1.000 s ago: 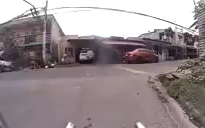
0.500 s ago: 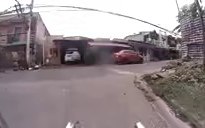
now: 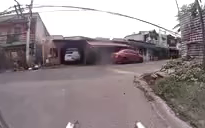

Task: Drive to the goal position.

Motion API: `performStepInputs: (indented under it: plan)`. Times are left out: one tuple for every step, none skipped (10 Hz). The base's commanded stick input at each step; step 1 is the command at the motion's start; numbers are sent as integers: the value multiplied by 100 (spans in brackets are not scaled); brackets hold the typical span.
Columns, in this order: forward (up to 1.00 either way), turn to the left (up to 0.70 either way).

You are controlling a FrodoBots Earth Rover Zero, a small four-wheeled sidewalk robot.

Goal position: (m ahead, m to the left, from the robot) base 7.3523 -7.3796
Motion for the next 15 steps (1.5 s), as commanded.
performStepInputs:
  plan:
    - [6,0]
    - [6,0]
    - [6,0]
    - [6,0]
    - [6,0]
    - [6,0]
    - [6,0]
    - [6,0]
    - [6,0]
    - [7,0]
    - [7,0]
    - [6,0]
    - [6,0]
    - [6,0]
    - [6,0]
